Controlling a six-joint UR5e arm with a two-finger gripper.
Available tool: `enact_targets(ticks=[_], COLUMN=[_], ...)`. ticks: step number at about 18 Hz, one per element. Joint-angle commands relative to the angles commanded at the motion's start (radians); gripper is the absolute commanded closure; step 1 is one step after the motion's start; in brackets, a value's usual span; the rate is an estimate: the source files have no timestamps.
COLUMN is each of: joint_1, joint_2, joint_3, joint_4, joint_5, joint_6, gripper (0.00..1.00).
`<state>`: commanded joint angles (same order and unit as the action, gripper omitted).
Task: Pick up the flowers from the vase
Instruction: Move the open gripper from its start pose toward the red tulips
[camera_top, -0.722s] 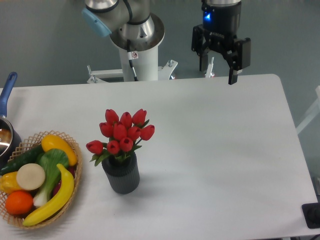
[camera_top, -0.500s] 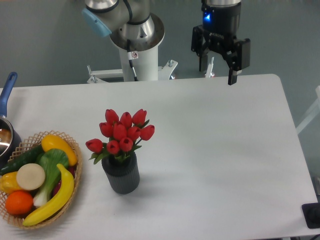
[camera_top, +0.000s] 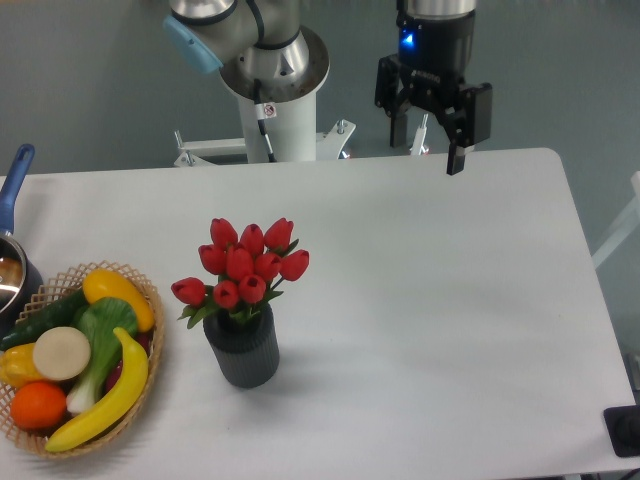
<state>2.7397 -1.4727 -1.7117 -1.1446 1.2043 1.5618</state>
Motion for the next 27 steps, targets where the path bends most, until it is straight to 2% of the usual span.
enact_targets(ticks=[4,6,12,14,17,22,24,25,27], joint_1=[-0.009,-0.015,-0.021,-0.032,-0.034,-0.034,-0.035,-0.035,-0.038], joint_2=[0.026,0.025,0.02,0.017,0.015,0.019,0.005,-0.027,-0.054], joint_3=[-0.097,-0.127,-0.163,-0.166,-0.198,-0.23,-0.236,-0.238,-0.238], joint_4=[0.158,0.203,0.217,0.226,0.285,0.289,0.287,0.29,0.293], joint_5=[-0.021,-0.066,-0.111,-0.111,-0.109,-0.107,-0.109,-0.109,-0.107], joint_6=[-0.208,-0.288,-0.345,-0.332,-0.254,-0.186,-0.195,-0.186,-0.186], gripper=[0.0,0.0,0.0,0.0,0.0,0.0,0.0,0.0,0.0])
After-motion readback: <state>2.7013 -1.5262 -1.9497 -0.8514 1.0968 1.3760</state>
